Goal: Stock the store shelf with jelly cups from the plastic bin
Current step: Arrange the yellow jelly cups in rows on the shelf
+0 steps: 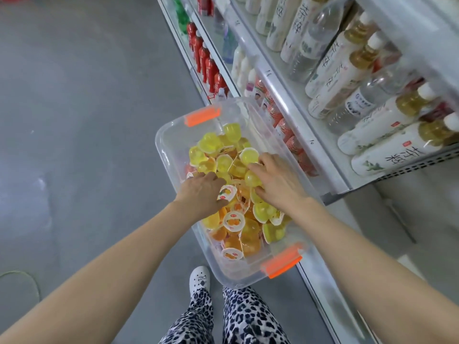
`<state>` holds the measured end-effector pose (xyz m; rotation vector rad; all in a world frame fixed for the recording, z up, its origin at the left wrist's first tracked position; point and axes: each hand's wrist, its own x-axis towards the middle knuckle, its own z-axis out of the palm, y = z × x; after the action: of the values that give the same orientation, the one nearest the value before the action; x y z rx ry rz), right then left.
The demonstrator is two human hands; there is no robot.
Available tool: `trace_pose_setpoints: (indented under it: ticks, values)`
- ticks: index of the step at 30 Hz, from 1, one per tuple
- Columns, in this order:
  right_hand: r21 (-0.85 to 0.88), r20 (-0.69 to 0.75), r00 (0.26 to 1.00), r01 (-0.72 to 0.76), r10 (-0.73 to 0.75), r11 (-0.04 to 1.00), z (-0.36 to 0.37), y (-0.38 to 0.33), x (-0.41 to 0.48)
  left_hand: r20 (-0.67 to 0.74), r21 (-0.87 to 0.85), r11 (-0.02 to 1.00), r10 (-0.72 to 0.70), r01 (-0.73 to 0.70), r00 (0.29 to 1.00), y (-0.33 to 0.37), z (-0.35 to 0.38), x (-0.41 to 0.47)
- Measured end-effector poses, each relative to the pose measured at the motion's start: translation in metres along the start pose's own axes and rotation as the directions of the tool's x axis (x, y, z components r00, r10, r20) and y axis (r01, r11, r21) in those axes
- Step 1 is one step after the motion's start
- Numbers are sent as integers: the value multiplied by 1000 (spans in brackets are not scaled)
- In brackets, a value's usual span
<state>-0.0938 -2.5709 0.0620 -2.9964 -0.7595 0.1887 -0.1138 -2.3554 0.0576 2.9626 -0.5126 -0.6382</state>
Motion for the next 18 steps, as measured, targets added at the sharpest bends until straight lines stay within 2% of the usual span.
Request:
trace_pose_setpoints:
  ticks: [4,6,9,11,15,18]
  values:
    - [71,-39,988,-144,147,987,-6,8,-32,150,-50,997,61,-54,987,9,7,12]
    - [76,-25,984,-176,178,981,-9,9,-45,155,-47,997,71,-65,985,9,8,16]
    - [33,66,980,-192,190,981,-19,3,-61,123,-50,995,89,-84,988,8,7,16]
    - [76,84,964,-257,251,963,-20,-2,-71,105,-83,994,85,-76,991,9,5,12]
    - [218,28,916,-396,400,892,-26,-16,-92,-1,-197,979,57,-56,998,13,-7,-1]
    - [383,-29,854,-471,520,795,-37,-27,-111,-94,-288,953,66,-90,993,17,-22,-15]
